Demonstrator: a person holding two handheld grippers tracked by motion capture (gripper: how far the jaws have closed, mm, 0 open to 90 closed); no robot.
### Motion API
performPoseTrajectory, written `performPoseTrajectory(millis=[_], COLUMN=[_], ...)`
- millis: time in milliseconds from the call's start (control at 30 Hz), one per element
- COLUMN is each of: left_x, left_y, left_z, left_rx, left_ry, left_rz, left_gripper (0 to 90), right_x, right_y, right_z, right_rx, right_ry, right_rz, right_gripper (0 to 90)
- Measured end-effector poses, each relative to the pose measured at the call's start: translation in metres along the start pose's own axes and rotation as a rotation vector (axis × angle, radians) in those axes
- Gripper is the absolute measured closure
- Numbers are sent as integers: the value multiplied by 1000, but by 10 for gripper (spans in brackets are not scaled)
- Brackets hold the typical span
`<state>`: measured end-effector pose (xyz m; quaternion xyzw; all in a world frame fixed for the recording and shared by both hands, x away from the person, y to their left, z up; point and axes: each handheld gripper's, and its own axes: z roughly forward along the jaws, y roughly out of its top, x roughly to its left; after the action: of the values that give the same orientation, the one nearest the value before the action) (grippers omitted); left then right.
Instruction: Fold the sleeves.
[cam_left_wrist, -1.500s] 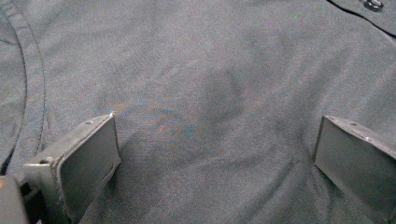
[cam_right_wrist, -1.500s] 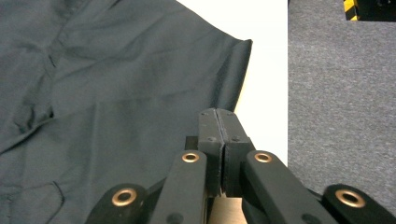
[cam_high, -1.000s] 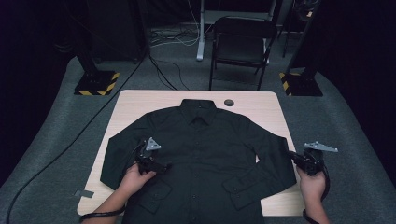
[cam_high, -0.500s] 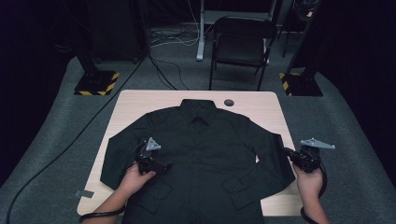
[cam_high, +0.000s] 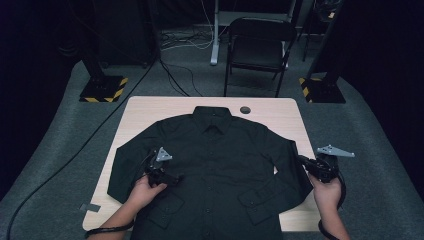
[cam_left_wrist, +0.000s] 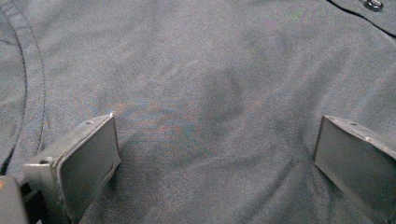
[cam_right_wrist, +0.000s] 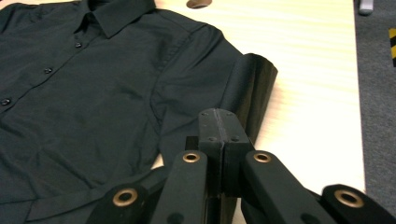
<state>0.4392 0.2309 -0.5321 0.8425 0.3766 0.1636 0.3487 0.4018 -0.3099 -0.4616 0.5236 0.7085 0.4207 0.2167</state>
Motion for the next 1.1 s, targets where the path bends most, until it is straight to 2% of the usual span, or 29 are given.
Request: performPoseTrajectory(millis=[1100], left_x=[0], left_y=[0], left_z=[0], left_rx=[0], left_ry=[0], left_rz=[0], left_gripper=[0], right_x=[47], right_y=[20], right_z=[15], right_rx=[-28], right_ry=[120], right_rz=[-62], right_gripper=[900])
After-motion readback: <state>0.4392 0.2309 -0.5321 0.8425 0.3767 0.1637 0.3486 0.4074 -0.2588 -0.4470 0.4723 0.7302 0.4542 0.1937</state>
